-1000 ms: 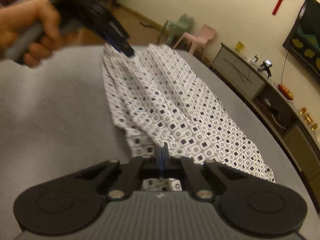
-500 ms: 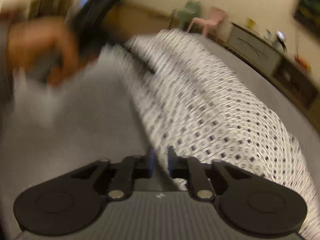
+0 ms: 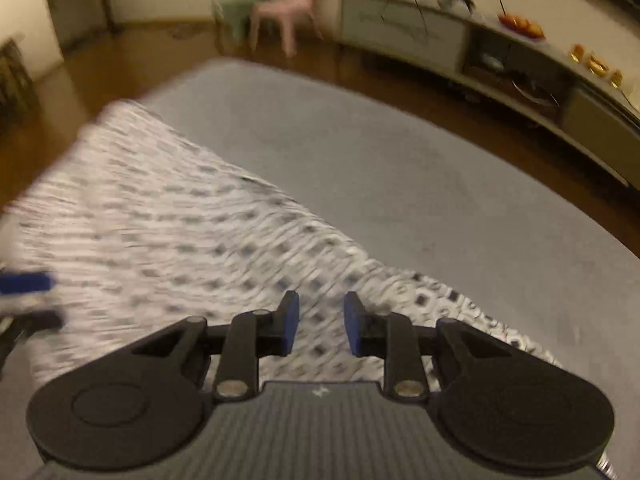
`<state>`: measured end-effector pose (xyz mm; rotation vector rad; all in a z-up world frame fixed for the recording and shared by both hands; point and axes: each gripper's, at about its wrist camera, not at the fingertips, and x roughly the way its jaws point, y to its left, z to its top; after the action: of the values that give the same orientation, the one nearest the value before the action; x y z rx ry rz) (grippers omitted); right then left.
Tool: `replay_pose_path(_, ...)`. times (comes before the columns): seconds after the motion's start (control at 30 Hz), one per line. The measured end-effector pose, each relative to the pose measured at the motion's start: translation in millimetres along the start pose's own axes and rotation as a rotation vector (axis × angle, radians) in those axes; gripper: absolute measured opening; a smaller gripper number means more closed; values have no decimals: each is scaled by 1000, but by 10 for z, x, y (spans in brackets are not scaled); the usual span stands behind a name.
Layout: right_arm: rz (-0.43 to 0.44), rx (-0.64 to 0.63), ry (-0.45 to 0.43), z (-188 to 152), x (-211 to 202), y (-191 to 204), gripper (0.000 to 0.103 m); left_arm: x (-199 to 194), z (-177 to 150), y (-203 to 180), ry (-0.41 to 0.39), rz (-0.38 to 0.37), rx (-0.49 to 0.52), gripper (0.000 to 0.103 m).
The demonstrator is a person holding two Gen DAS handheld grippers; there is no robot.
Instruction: Fold clothes
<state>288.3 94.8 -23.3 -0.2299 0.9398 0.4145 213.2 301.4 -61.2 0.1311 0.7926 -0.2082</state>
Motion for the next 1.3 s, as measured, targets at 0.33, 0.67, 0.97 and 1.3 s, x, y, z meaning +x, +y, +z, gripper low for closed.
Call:
replay_pose_path(0.33, -90, -15, 4, 173, 113, -168, 33, 40, 7, 59, 0, 181, -10, 37)
replay_pose_path(0.67, -19, 73, -38, -1995, -1717, -934, 32, 126, 91, 187, 1, 361, -9, 38)
replay_pose_path(0.97, -87, 95, 81, -3026, -2064, -1489, 29, 189, 74, 65, 72, 591, 120, 38)
replay_pose_path(1.3, -92, 185, 131, -3543, -2624, -2241, 34, -270, 284, -350, -6, 437, 90, 37)
